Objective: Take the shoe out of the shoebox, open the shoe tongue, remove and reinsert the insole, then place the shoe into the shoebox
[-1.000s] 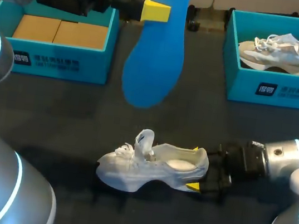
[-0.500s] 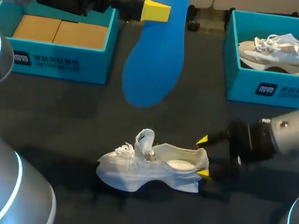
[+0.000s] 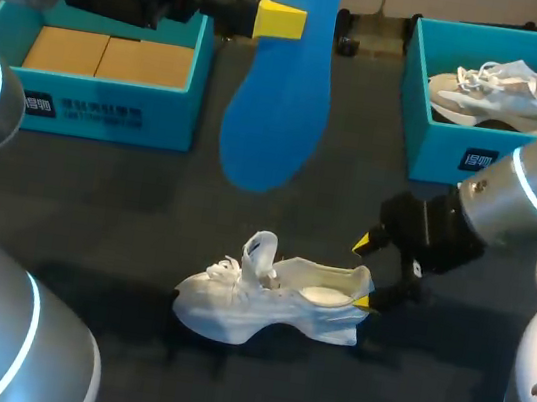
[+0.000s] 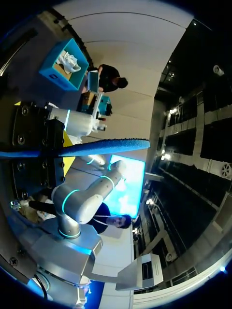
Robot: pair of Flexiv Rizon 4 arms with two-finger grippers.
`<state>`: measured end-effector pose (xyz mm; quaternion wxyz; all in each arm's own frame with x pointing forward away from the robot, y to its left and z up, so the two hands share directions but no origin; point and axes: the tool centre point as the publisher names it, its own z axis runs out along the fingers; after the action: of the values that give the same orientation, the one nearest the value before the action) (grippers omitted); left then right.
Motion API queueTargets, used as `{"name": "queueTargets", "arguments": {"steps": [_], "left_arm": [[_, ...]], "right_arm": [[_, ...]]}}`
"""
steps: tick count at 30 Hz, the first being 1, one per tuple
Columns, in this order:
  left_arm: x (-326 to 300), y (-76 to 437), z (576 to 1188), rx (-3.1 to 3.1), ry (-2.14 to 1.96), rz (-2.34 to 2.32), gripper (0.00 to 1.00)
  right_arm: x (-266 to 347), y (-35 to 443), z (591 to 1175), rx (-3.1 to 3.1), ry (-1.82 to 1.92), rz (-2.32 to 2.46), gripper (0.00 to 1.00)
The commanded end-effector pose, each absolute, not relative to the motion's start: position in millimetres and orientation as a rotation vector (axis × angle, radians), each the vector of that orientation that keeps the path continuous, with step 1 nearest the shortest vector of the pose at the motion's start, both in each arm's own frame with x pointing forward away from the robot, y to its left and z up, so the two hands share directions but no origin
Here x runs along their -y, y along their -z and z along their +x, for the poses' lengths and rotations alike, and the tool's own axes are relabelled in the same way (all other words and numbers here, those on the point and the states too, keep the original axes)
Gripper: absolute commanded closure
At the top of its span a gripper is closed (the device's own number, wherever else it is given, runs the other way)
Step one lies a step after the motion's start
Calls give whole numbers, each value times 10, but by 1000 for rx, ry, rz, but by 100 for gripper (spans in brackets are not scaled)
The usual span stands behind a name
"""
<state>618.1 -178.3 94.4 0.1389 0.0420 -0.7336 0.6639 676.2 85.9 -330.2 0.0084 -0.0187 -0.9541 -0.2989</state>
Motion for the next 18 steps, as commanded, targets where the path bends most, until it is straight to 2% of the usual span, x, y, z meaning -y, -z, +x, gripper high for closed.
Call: {"name": "queueTargets", "arguments": {"steps": [1,18], "left_arm": [[1797,-944,6194,2121,-1918,118,100],[1797,-944,6194,2121,-1918,118,100]], "right_arm": [[-931,3234,6744,3085,476,-54,0],[-928,3242,6726,3101,151,-138,0]]}}
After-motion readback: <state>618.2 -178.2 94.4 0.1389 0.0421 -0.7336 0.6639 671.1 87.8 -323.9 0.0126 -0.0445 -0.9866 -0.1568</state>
